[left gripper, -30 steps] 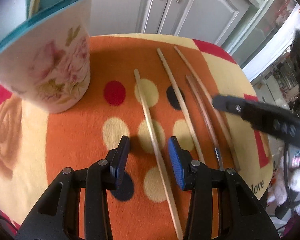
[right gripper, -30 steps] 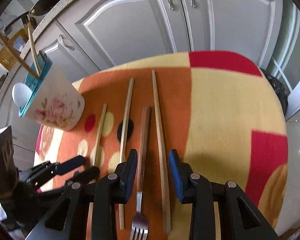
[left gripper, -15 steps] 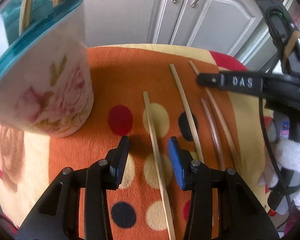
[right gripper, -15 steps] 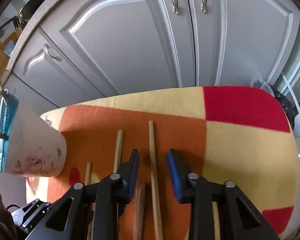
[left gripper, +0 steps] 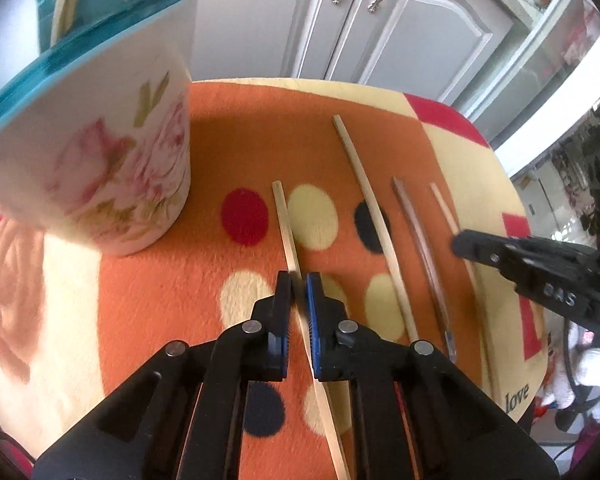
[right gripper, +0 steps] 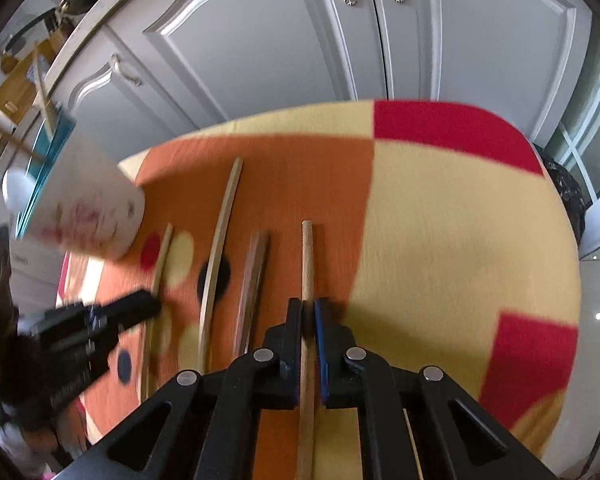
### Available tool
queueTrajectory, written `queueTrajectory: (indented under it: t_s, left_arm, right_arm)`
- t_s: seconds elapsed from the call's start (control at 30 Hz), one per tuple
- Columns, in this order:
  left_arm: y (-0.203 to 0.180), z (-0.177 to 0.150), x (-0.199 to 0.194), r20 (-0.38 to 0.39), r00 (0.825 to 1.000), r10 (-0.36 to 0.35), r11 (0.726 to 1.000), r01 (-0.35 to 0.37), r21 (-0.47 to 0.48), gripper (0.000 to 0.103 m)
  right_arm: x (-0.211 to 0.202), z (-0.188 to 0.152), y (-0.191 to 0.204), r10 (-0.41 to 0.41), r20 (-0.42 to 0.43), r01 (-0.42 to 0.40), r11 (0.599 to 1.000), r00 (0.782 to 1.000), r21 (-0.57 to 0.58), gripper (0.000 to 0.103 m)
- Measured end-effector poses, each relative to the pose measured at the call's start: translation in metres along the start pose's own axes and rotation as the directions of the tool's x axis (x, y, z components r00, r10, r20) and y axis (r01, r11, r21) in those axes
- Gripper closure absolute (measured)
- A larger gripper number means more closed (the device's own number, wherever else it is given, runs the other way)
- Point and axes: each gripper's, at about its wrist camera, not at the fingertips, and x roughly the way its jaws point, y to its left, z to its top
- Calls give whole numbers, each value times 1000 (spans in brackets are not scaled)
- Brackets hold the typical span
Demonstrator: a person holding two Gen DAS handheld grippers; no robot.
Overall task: Organize utensils
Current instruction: 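Close the left gripper on a pale chopstick while the right gripper closes on another chopstick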
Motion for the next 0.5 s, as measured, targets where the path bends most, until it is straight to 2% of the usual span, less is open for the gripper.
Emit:
queueTrajectory:
  t_s: [0.2, 0.5]
  left_arm:
    - [1, -18, -12, -5, 1000, 12, 1000, -12, 17, 97]
    - [2, -35, -17, -13, 1000, 12, 999, -11, 39, 97]
  right_arm:
    - [-11, -31, -2, 0, -22, 0, 1000, 1000, -3, 97]
    - [-17, -55, 3, 17, -31, -17, 1000, 999, 13, 97]
